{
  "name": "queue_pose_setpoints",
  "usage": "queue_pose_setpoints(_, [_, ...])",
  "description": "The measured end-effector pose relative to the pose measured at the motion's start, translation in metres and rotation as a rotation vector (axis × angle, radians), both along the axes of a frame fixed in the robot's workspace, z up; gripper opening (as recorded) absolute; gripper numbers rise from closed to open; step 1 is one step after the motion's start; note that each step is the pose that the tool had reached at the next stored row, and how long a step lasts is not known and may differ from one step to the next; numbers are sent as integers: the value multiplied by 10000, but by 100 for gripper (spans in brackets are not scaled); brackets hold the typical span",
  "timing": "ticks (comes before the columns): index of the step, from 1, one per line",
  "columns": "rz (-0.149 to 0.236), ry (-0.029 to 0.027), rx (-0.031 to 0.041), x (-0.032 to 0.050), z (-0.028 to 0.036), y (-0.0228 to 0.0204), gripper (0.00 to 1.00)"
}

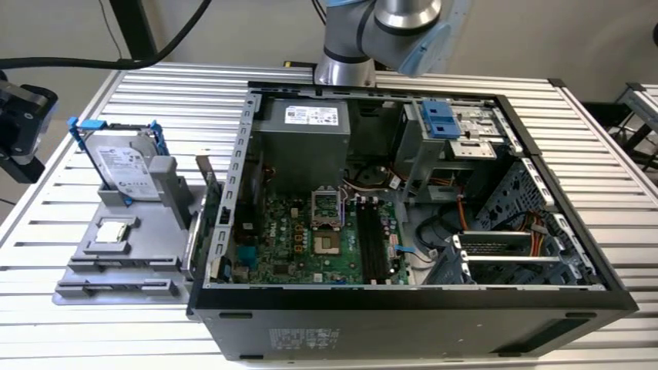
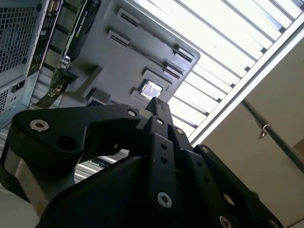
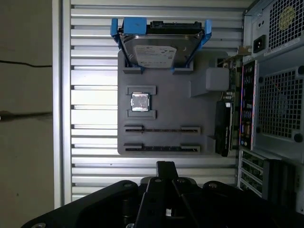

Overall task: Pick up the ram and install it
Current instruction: 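Pick up the ram and move it above insertion slot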

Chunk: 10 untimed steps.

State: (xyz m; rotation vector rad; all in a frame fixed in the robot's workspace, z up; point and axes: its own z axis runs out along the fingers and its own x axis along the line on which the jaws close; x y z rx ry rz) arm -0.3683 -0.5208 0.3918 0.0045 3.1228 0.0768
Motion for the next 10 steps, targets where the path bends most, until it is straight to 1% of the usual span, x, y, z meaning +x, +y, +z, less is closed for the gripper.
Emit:
queue_pose_setpoints(3, [42,-1,0,0,0,0,0])
queue_pose_setpoints(5, [165,1,-1,-1,0,0,0])
queue_pose_setpoints(6, [342,0,-1,-1,0,0,0])
queue_pose_setpoints(10, [752,-1,1,-1,-1,0,0])
